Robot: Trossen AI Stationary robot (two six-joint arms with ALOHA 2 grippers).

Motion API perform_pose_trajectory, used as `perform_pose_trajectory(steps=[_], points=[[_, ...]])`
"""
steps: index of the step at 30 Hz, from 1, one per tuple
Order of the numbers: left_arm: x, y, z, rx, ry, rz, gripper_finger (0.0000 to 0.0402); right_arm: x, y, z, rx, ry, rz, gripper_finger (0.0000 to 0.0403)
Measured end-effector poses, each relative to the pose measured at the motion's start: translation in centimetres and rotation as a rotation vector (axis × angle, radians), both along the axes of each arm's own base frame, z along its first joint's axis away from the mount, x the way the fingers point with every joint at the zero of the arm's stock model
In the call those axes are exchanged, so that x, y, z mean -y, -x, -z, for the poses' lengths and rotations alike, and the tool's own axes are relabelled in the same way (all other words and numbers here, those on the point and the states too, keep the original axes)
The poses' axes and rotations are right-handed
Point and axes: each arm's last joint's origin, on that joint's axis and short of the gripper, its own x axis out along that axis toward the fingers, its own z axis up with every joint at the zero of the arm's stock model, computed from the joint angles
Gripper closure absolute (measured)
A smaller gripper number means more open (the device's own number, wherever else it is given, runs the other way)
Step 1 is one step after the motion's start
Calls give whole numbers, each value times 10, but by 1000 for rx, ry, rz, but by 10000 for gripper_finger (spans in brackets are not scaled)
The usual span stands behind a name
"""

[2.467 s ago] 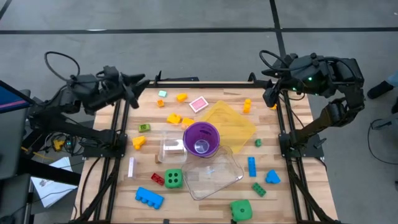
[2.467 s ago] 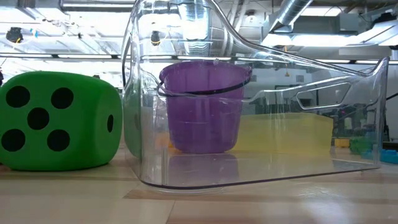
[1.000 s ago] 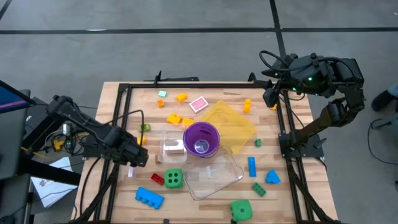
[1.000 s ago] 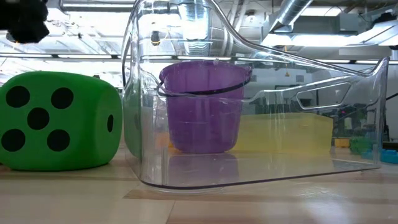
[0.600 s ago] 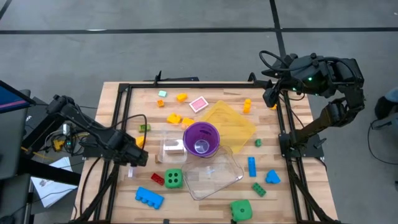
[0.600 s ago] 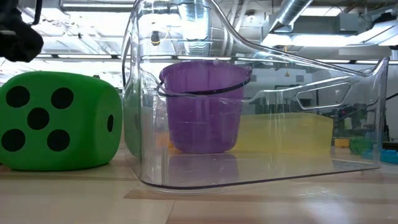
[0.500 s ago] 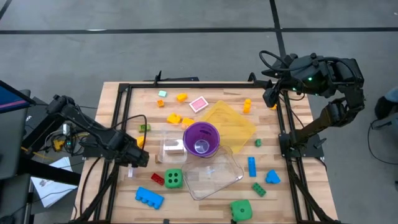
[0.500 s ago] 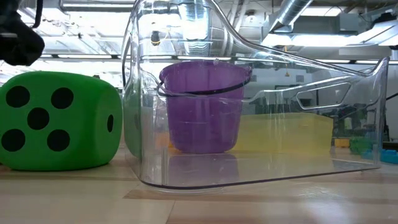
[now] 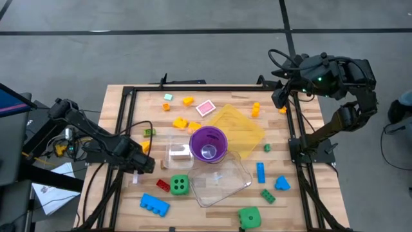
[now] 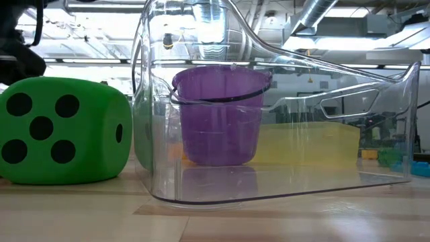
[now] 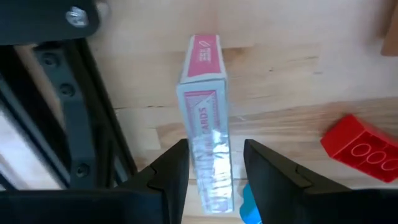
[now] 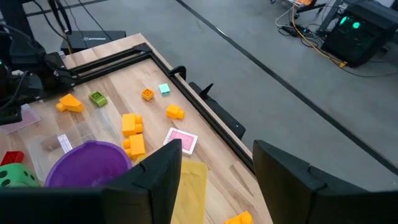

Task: Pick & Place Toys
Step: Put the pink deck of cards into the white bin

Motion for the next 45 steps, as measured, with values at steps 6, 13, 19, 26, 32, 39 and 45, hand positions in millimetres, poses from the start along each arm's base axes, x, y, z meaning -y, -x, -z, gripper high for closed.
perform_pose_trajectory(steps=[6, 13, 19, 26, 32, 39, 45], points=[[0, 0, 2, 11, -2, 0, 262, 1, 0, 0, -3, 1, 0, 212], [-1, 1, 2, 3, -7, 13, 347, 1, 0, 0, -5, 2, -3, 212], [-1, 1, -1, 27, -3, 89, 348, 1, 0, 0, -4, -10, -17, 212], [2, -4, -31, 192, 73, 260, 348, 1, 0, 0, -5, -10, -18, 212], [3, -3, -71, 408, 129, 404, 348, 0, 0, 0, -4, -11, -21, 212], [1, -22, -110, 731, 110, 590, 346, 0, 0, 0, 0, -18, -20, 212], [-19, -62, -128, 848, -60, 702, 345, -1, -1, 1, 11, -46, -27, 212]])
